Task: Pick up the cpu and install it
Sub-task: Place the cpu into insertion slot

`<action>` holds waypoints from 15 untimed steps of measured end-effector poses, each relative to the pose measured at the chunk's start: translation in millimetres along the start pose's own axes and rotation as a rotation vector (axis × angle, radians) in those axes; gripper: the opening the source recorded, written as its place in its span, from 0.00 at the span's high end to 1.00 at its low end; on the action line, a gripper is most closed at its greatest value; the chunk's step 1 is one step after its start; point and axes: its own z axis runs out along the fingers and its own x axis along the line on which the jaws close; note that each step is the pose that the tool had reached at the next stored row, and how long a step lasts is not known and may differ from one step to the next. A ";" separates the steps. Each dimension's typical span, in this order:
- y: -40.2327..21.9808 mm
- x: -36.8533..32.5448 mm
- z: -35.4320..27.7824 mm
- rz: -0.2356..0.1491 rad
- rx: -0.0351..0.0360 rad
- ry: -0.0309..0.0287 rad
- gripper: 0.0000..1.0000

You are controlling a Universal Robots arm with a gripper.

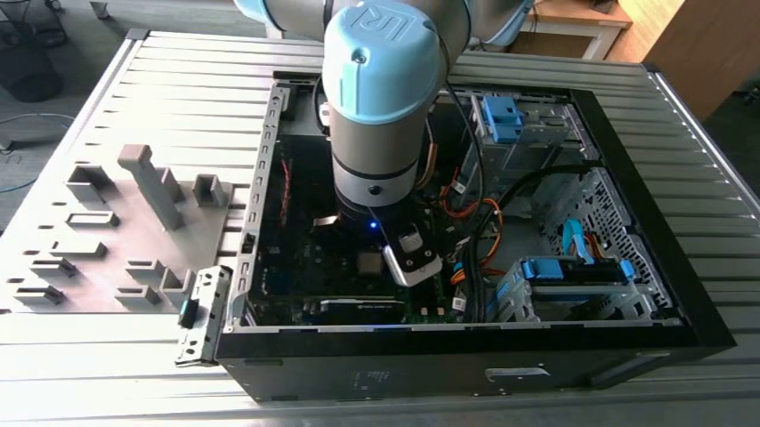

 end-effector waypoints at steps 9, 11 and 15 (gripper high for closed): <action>0.1 -0.1 -1.0 0.000 -0.0002 0.0000 0.53; 0.1 -0.5 -1.0 -0.008 -0.0006 0.0003 0.53; 0.1 -0.8 -1.0 -0.025 -0.0014 0.0009 0.53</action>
